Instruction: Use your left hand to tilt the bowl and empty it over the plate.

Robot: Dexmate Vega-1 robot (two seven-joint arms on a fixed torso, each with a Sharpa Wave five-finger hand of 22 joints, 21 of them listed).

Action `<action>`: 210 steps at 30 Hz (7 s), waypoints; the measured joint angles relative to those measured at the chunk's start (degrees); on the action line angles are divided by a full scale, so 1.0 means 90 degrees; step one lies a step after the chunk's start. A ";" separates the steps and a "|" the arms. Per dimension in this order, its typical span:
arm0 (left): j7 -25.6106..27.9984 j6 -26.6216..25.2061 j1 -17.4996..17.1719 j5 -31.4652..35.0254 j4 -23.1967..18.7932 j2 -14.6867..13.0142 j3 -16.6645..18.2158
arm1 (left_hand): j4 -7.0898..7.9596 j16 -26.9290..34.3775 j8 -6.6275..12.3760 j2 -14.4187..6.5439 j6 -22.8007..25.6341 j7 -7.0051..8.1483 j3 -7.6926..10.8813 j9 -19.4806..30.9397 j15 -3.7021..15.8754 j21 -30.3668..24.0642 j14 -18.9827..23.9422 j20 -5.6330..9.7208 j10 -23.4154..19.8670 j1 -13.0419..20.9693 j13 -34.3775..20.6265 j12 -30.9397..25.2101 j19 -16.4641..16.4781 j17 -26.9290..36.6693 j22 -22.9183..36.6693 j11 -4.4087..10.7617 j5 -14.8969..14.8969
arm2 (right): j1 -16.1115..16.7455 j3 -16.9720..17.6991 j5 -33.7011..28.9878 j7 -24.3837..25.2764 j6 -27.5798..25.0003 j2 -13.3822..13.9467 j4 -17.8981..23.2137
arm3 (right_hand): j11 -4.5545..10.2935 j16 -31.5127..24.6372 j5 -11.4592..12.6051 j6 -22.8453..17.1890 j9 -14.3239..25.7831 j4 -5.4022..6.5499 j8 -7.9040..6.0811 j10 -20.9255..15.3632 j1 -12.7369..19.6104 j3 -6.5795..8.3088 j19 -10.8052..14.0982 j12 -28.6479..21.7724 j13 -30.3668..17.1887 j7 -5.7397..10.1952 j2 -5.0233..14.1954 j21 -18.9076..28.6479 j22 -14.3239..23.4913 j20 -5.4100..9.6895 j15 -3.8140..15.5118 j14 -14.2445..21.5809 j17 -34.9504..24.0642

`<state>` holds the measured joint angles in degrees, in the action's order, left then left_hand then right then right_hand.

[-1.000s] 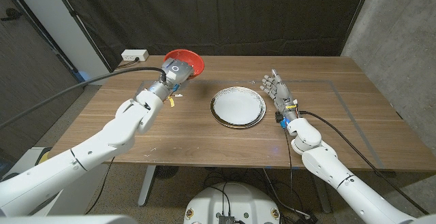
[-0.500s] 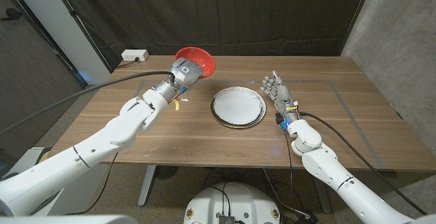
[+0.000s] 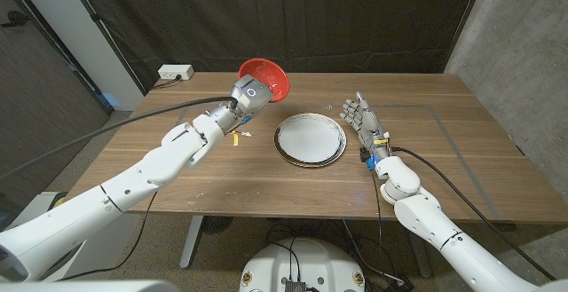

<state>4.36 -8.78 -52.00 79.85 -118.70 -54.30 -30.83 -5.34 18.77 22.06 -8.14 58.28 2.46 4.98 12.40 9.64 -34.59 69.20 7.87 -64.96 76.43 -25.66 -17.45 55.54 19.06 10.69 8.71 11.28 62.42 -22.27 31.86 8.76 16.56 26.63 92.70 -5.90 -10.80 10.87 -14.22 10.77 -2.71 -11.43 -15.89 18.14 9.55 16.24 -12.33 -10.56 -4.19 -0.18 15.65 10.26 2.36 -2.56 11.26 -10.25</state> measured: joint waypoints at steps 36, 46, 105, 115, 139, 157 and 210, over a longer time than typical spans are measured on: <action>-0.0025 0.1290 0.0580 0.1172 0.0071 -0.0016 -0.0440 | 0.0044 -0.0065 0.0026 0.0004 0.0020 0.0020 -0.0007 0.0000 0.0024 0.0000 -0.0024 -0.0034 -0.0010 0.0002 -0.0148 0.0044 -0.0217 0.0115 -0.0004 0.0011 -0.0003 | 0.0078 -0.0009 0.0058 0.0017 0.0216 -0.0152 -0.0154 | 0.0000 0.0000 0.0000 0.0000 0.0000 -0.0006 0.0000 0.0000 -0.0025 -0.0006 0.0058 0.0000 0.0000 0.0000 0.0025 -0.0048 -0.0001 -0.0012 0.0000 0.0000 0.0000; -0.0171 0.1595 0.0675 0.1553 -0.0084 -0.0122 -0.0500 | 0.0043 -0.0068 0.0025 0.0026 0.0020 0.0020 -0.0008 0.0000 0.0024 0.0000 -0.0024 -0.0058 -0.0023 0.0024 -0.0206 0.0088 -0.0240 0.0143 -0.0003 0.0023 -0.0003 | 0.0098 -0.0013 -0.0014 0.0063 0.0273 -0.0155 -0.0109 | 0.0000 0.0000 0.0000 0.0000 0.0000 -0.0006 0.0000 0.0000 -0.0025 -0.0006 0.0081 0.0000 0.0000 0.0000 0.0025 -0.0098 -0.0001 0.0011 0.0000 0.0000 0.0000; 0.0182 0.3031 0.2025 0.4082 0.0012 -0.0288 -0.1684 | 0.0087 -0.0117 0.0072 0.0048 0.0020 0.0019 0.0036 0.0018 0.0048 -0.0094 -0.0048 -0.0103 -0.0019 0.0002 -0.0442 0.0142 -0.0467 0.0355 -0.0005 0.0023 -0.0002 | 0.0233 -0.0024 -0.0069 0.0301 0.0250 -0.0210 0.0040 | -0.0034 0.0000 0.0000 -0.0024 0.0000 -0.0042 0.0000 -0.0034 -0.0025 -0.0042 0.0102 0.0000 0.0000 -0.0024 0.0076 -0.0192 -0.0001 -0.0011 0.0023 0.0023 0.0000; 0.0110 0.3195 0.2195 0.4503 -0.0063 -0.0317 -0.1842 | 0.0087 -0.0165 0.0074 0.0050 0.0019 0.0018 0.0036 0.0004 0.0058 -0.0094 -0.0058 -0.0122 0.0026 0.0004 -0.0477 0.0142 -0.0531 0.0390 0.0012 0.0021 0.0026 | 0.0233 -0.0041 -0.0048 0.0287 0.0257 -0.0235 0.0009 | -0.0034 0.0000 0.0000 -0.0023 0.0000 -0.0042 0.0000 -0.0034 -0.0025 -0.0042 0.0102 0.0000 0.0000 -0.0024 0.0076 -0.0192 -0.0001 -0.0011 0.0023 0.0023 0.0000; -0.0522 0.3646 0.2454 0.4279 -0.0126 -0.0150 -0.1985 | 0.0104 -0.0264 0.0099 0.0105 0.0168 0.0056 0.0018 -0.0049 0.0171 -0.0093 -0.0171 -0.0193 0.0049 0.0061 -0.0560 0.0222 -0.0763 0.0469 0.0013 0.0000 0.0025 | 0.0201 -0.0069 -0.0055 0.0272 0.0287 -0.0294 -0.0067 | -0.0034 0.0000 0.0000 -0.0023 0.0000 -0.0068 0.0000 -0.0034 -0.0025 -0.0068 0.0160 0.0000 0.0000 -0.0023 0.0076 -0.0246 -0.0001 0.0001 0.0023 0.0023 0.0000; -0.0598 0.3442 0.2321 0.3458 0.0046 -0.0021 -0.1659 | 0.0166 -0.0300 0.0094 0.0105 0.0168 0.0055 0.0012 -0.0063 0.0171 -0.0131 -0.0171 -0.0171 0.0033 0.0061 -0.0619 0.0247 -0.0785 0.0535 0.0013 0.0060 0.0020 | 0.0183 -0.0070 -0.0092 0.0293 0.0287 -0.0287 -0.0063 | -0.0034 0.0000 0.0000 -0.0023 0.0000 -0.0068 0.0000 -0.0034 -0.0025 -0.0068 0.0159 0.0000 0.0000 -0.0023 0.0076 -0.0246 -0.0001 0.0001 0.0023 0.0023 0.0000; -0.1175 0.2035 0.1469 0.1108 0.0055 0.0536 -0.0564 | 0.0201 -0.0361 0.0072 0.0086 0.0133 0.0020 0.0010 0.0002 0.0170 -0.0241 -0.0170 -0.0205 0.0022 0.0040 -0.0743 0.0291 -0.0819 0.0595 -0.0003 0.0067 0.0022 | 0.0296 0.0266 -0.0079 0.0190 0.0074 0.0377 0.0621 | -0.0001 0.0000 0.0000 -0.0023 0.0000 -0.0094 0.0000 -0.0068 -0.0025 -0.0094 0.0286 0.0000 0.0000 -0.0023 0.0076 -0.0284 -0.0001 0.0012 0.0024 0.0093 0.0000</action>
<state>-6.22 9.53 -38.78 89.82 -118.20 -49.48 -35.90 -3.54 15.52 22.71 -7.36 59.47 2.64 5.08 12.42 11.18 -36.76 67.66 6.03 -64.76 76.80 -32.34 -14.83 48.17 24.41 10.67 9.31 11.48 65.08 -19.88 31.15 10.47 17.22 30.02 98.28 -5.91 -10.80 10.86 -14.42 10.77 -3.56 -11.43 -16.49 17.91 8.70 18.81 -12.33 -10.55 -4.39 0.50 13.09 10.26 2.46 -2.34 12.10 -10.25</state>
